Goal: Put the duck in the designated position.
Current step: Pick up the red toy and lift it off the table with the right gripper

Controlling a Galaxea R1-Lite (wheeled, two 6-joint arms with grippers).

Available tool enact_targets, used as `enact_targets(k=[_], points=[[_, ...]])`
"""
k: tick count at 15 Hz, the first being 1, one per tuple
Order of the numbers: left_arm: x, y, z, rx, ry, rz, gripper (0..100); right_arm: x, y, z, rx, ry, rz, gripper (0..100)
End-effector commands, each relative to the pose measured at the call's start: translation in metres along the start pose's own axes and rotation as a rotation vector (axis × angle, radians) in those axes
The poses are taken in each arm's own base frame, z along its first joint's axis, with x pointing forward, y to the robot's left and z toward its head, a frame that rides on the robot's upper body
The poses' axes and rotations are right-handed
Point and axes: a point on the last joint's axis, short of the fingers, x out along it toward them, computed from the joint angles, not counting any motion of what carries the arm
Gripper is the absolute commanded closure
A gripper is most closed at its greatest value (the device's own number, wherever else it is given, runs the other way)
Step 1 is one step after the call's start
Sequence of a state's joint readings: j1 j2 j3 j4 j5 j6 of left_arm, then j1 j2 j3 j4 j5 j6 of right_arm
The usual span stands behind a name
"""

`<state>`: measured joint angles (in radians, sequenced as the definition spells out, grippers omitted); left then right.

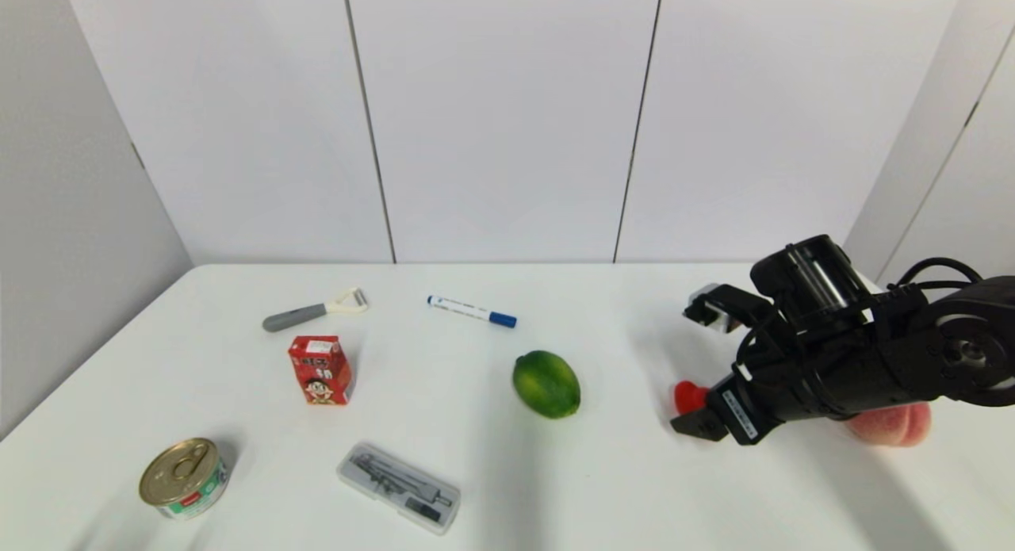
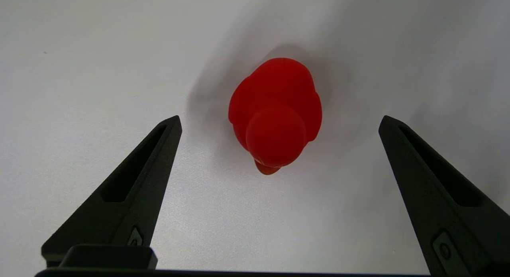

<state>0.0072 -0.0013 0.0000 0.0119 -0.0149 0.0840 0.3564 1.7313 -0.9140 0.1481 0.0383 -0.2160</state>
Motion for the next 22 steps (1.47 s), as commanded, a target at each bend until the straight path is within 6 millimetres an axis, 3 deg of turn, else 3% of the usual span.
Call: enact_targets(k=[1,10,11,22], points=[[0.0001,0.0,0.0,0.0,0.002,0.0,0,0.0016,-0.0005,-0.0004,0.0,0.005,0.003,0],[0.0001,0.0,0.0,0.0,0.002,0.0,0,0.0073,0.0004,-0.0028,0.0,0.026,0.013,0],[0.0001,0.0,0.0,0.0,0.002,0.0,0,0.0078,-0.0002,-0.0023,0.002,0.022,0.012,100],[0.0001,0.0,0.0,0.0,0.002,0.0,0,0.0003,-0.0009,0.0021,-0.001,-0.017,0.004,100]])
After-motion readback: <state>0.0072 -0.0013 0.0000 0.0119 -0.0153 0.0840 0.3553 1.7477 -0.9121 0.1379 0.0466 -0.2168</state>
